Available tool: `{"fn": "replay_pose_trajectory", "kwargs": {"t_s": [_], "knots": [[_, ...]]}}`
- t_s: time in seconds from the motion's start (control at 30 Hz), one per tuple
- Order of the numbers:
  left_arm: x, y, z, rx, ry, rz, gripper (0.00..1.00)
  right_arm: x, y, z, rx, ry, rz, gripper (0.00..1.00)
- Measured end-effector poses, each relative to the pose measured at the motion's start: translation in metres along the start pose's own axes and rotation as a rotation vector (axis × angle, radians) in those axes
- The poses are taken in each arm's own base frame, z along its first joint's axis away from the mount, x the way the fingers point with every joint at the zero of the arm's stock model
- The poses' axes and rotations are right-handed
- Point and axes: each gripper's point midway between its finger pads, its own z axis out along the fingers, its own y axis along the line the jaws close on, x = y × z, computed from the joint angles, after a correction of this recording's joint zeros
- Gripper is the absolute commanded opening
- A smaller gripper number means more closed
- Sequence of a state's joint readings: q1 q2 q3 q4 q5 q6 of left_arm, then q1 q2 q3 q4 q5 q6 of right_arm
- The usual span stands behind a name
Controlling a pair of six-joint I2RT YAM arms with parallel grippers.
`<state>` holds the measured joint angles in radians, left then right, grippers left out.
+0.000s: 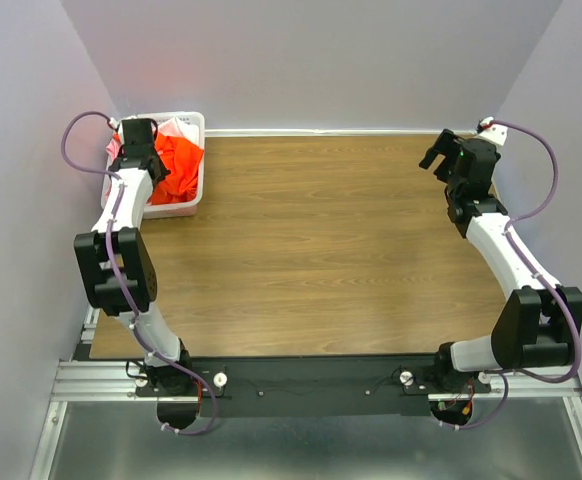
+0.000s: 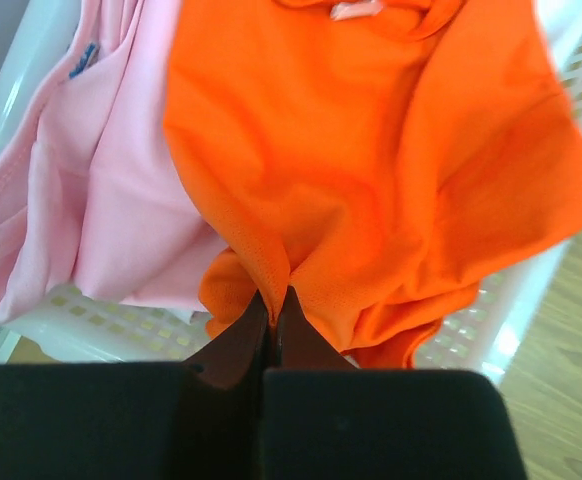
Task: Fold and stack the t-shirts
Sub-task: Grab the tshirt from the pile, then move the tshirt to the center of the board
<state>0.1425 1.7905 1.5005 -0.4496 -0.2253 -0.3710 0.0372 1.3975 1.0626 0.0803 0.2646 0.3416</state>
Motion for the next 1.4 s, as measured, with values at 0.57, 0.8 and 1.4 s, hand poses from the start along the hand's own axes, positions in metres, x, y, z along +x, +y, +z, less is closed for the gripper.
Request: {"fn": "replay_pose_trajectory", "kwargs": {"t_s": [0.57,0.8,1.4], "knots": [[-0.155,-0.13,-0.178,0.657,-0.451,-0.14,0.0,-0.029,0.015,0.002,-0.042,-0.038,-0.019,1.0],[-0.206,-0.248,-0.329,1.128,-0.645,-0.035,0.0,-0.03,0.015,0.001,-0.046,-0.04,-0.021,1.0],[-0.033,-0.305,-0.171,1.037,-0.091,0.065,0.61,-0.01,0.003,-0.018,-0.039,-0.003,-0.059,0.99]]}}
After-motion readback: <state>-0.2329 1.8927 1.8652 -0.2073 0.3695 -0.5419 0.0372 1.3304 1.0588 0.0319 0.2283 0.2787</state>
